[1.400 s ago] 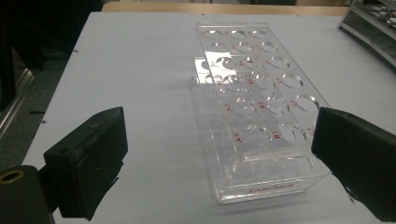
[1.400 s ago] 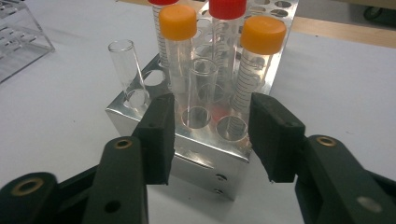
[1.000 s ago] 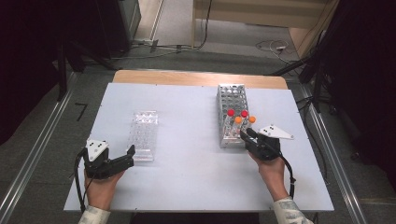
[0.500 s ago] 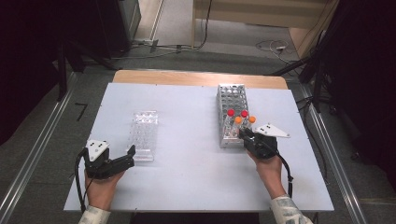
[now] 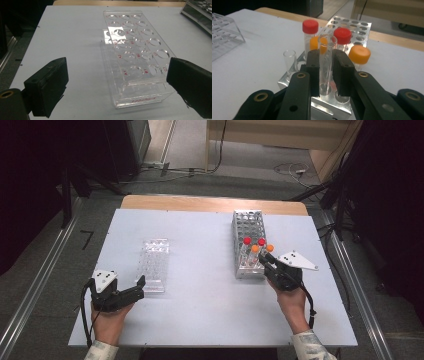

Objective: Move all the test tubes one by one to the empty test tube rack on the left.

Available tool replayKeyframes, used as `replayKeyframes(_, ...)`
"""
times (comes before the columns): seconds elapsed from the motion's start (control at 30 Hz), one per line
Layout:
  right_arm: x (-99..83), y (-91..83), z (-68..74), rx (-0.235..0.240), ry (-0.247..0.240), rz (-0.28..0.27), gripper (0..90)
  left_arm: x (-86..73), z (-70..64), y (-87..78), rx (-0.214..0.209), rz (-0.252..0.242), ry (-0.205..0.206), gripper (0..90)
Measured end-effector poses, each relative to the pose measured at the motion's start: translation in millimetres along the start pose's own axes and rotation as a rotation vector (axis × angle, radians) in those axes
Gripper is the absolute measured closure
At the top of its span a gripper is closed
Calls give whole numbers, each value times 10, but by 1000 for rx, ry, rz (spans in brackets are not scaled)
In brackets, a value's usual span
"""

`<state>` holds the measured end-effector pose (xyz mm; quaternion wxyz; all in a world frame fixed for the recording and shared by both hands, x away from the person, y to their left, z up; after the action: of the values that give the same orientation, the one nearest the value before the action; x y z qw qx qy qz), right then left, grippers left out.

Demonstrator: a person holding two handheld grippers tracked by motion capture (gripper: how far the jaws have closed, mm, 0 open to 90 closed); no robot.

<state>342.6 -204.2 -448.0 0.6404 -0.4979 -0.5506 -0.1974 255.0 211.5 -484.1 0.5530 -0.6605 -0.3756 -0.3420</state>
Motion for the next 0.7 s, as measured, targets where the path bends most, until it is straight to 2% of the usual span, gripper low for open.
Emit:
replayKeyframes(0.1, 73, -82, 1, -4, -1, -28, 736, 10, -3, -3, -1, -2, -4, 43)
replayKeyframes(0.23, 156, -201, 36, 17, 0, -51, 735, 34, -21, -9, -5, -7, -4, 49)
replayKeyframes(0.7, 161, -276, 232, 80, -34, -26, 735, 144, -202, 3, -51, -18, 5, 59)
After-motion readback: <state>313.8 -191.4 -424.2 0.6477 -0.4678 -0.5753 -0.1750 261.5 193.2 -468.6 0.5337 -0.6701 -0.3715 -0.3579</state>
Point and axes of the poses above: each handheld gripper's, and its own axes: y roughly forward along the jaws, x roughly out of its top, z roughly to its left, the point moved 5 cm from there along y, roughly forward along the jaws, and after that the axes turned 4 degrees about -y, right-handed, at the moved point
